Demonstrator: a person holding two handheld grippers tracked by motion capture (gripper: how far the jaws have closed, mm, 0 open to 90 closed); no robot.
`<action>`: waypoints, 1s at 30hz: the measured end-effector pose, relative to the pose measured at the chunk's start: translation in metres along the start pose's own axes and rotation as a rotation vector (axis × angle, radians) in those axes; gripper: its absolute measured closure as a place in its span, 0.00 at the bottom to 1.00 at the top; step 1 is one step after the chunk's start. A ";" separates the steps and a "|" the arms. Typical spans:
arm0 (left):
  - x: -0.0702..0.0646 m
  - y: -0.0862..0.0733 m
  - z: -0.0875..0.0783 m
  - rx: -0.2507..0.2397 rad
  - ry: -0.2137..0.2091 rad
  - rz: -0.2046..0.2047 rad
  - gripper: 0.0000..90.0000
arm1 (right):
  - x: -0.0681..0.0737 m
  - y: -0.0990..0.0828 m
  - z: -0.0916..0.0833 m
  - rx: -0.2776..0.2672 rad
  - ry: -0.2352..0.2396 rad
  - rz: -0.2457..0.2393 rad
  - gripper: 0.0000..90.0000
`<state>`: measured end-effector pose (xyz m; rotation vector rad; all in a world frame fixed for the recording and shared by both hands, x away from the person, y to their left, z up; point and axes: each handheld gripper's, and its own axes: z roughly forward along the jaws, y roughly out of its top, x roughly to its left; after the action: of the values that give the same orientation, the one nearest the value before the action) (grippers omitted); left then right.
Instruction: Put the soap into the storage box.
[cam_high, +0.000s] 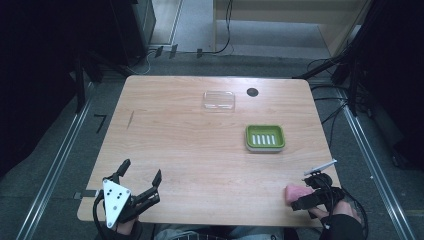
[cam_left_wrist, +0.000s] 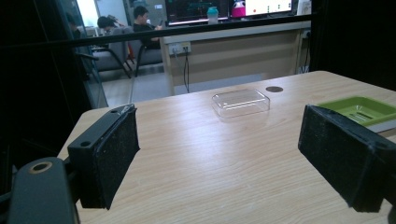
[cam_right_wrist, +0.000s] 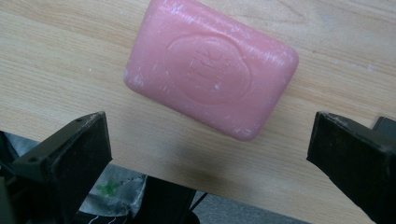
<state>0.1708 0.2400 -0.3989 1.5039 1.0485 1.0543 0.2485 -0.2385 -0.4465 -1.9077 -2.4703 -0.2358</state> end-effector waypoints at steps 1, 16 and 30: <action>0.000 0.000 0.000 0.002 -0.001 0.003 0.14 | 0.000 0.000 0.000 0.000 0.000 0.000 0.00; -0.001 0.000 0.001 0.000 -0.013 0.011 0.14 | -0.001 0.000 -0.001 -0.009 0.016 0.021 0.00; -0.002 0.001 0.002 0.000 -0.020 0.017 0.14 | -0.001 0.011 0.001 -0.032 0.052 0.059 0.00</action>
<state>0.1727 0.2372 -0.3985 1.5234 1.0232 1.0490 0.2592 -0.2366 -0.4463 -1.9567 -2.3884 -0.3210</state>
